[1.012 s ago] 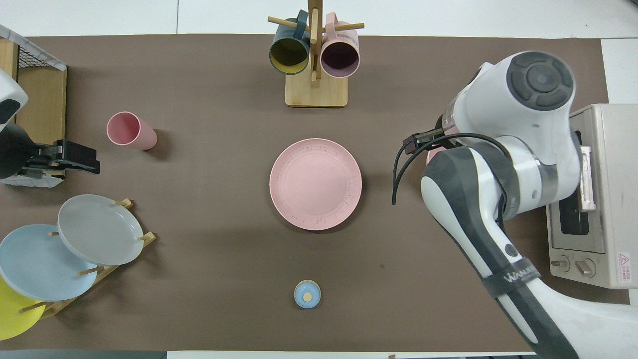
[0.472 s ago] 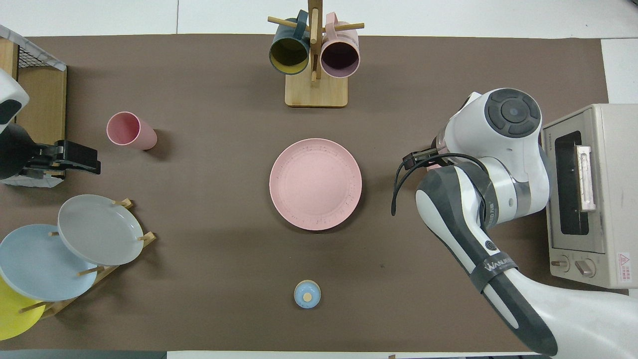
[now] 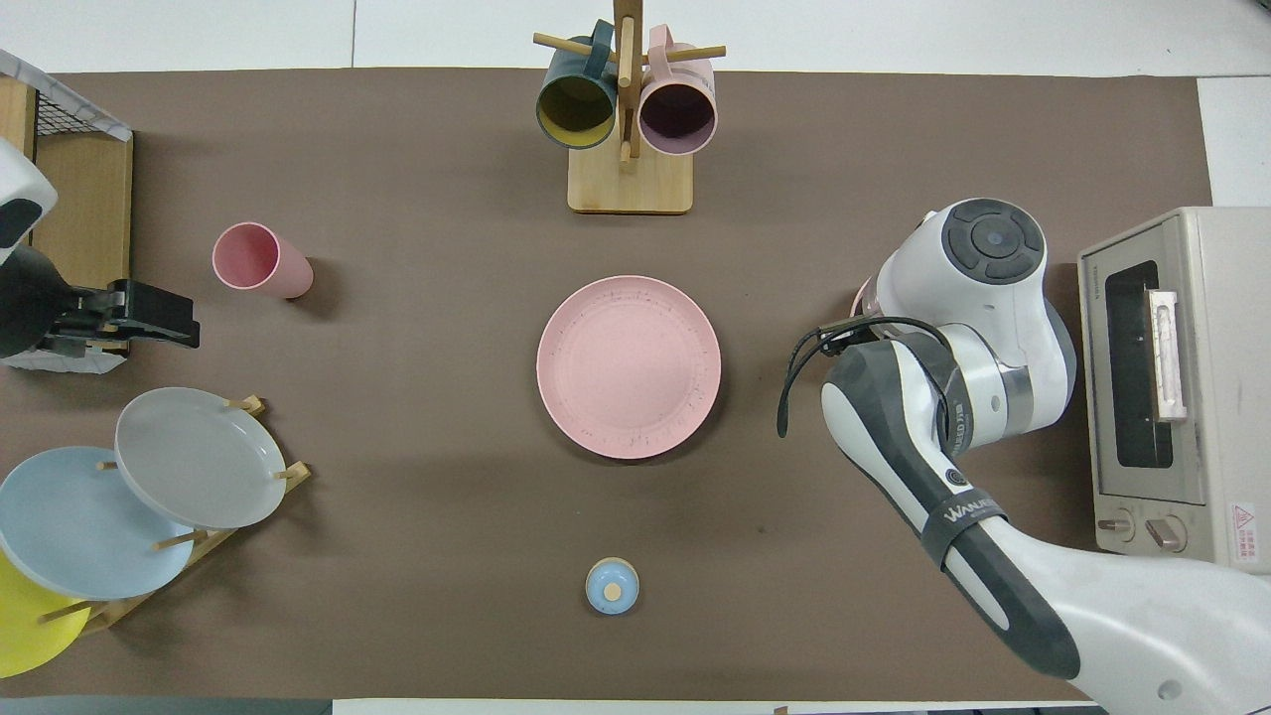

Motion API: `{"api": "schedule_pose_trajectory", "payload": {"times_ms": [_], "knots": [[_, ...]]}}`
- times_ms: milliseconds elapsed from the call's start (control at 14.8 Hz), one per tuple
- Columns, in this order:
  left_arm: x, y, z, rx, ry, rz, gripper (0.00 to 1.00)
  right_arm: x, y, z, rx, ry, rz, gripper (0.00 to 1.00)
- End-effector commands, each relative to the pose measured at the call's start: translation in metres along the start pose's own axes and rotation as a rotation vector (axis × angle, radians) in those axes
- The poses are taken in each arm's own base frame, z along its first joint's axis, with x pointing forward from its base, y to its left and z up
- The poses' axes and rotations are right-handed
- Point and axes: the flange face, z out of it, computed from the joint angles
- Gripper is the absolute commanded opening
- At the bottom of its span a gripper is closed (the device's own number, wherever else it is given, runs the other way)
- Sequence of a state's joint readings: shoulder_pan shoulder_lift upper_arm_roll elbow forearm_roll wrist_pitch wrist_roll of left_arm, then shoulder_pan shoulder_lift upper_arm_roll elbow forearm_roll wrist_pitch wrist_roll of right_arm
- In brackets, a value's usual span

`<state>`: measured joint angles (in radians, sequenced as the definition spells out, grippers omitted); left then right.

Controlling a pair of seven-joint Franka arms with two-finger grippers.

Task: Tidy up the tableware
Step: 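Grasp the rim of the pink bowl with the right gripper, then carry the pink bowl over the pink plate while the left gripper reaches the cup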

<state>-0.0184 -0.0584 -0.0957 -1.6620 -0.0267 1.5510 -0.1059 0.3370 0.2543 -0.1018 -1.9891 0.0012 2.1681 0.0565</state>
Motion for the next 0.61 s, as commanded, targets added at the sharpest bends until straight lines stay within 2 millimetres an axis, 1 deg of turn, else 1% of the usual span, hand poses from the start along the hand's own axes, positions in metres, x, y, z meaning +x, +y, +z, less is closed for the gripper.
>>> {"api": "schedule_pose_trajectory", "payload": {"times_ms": [0, 67, 270, 337, 405, 540], "knots": [[-0.006, -0.004, -0.005, 0.006, 0.007, -0.017, 1.00, 0.004, -0.006, 0.002, 0.003, 0.008, -0.014, 0.00], [-0.005, -0.006, -0.007, 0.005, 0.015, -0.020, 1.00, 0.006, -0.016, -0.007, 0.000, 0.005, -0.030, 0.00], [0.001, -0.009, -0.008, 0.006, 0.047, -0.022, 1.00, 0.020, -0.055, -0.043, -0.039, -0.017, -0.095, 0.00], [0.003, -0.012, -0.010, 0.005, 0.061, -0.028, 1.00, 0.024, -0.067, -0.054, -0.045, -0.021, -0.087, 0.00], [0.004, -0.020, -0.010, 0.004, 0.060, -0.043, 1.00, 0.027, -0.085, -0.066, -0.048, -0.016, -0.074, 0.00], [0.005, -0.022, -0.013, -0.004, 0.061, -0.051, 1.00, 0.038, -0.138, -0.084, -0.065, -0.023, -0.060, 0.00]]}}
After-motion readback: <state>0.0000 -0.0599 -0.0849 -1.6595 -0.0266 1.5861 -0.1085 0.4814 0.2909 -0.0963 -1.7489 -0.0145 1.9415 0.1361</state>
